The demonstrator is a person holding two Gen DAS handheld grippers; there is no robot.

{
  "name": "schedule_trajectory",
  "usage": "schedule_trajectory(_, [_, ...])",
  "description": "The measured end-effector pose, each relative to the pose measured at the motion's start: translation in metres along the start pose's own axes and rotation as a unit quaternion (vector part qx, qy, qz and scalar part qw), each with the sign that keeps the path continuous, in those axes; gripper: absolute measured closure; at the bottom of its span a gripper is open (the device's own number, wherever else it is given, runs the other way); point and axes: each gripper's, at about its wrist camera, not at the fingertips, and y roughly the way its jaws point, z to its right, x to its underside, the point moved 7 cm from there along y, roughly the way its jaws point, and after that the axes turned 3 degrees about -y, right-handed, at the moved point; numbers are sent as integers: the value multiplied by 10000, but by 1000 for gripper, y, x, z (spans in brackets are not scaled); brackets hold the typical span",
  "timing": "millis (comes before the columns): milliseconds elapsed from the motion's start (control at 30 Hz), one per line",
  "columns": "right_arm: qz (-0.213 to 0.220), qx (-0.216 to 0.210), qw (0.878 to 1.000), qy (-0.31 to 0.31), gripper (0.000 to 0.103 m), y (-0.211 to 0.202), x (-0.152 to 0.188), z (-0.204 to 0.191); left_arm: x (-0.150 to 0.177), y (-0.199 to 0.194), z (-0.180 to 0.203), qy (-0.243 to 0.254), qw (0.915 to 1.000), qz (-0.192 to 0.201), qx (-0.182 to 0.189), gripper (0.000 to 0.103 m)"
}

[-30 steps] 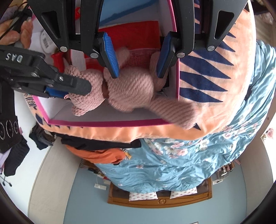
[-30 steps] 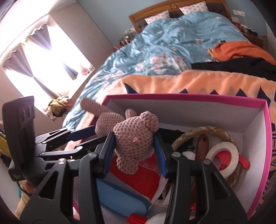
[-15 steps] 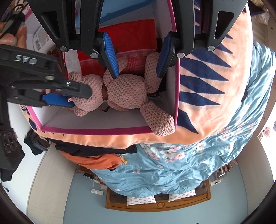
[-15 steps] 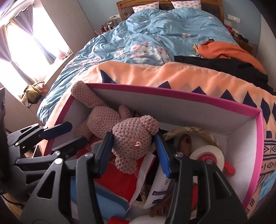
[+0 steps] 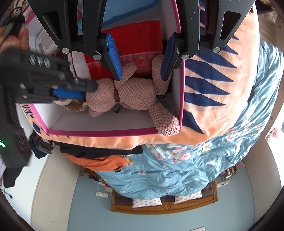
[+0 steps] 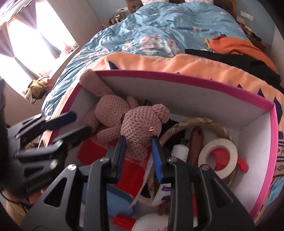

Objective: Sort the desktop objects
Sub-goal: 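Lower the pink plush bear into the pink box with both grippers, then open both grippers to release the bear inside the box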

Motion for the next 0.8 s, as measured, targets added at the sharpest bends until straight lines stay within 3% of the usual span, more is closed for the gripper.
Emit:
schedule_trajectory(100, [96,-124,9996,221,71,-4,-1,6,4,-12,-1,-17,9999,132,59,57])
schedule_trajectory(333, [591,-62,9982,32,67,-39,8,0,19,-48,-9,-176,9981,347,475,57])
schedule_trajectory(433, [848,-309,9959,-49,66,-63,16,-9,23,-70,-12,-336,9956,544,687,57])
schedule_trajectory(633, [1245,-656,9896,-296,61,-113,45,-32,36,-105,2,-304,9904,644,1183,57])
schedule_trajectory(800, [1387,-863,9854,-486,61,-145,79,-45,61,-123,25,-95,9880,469,1466,57])
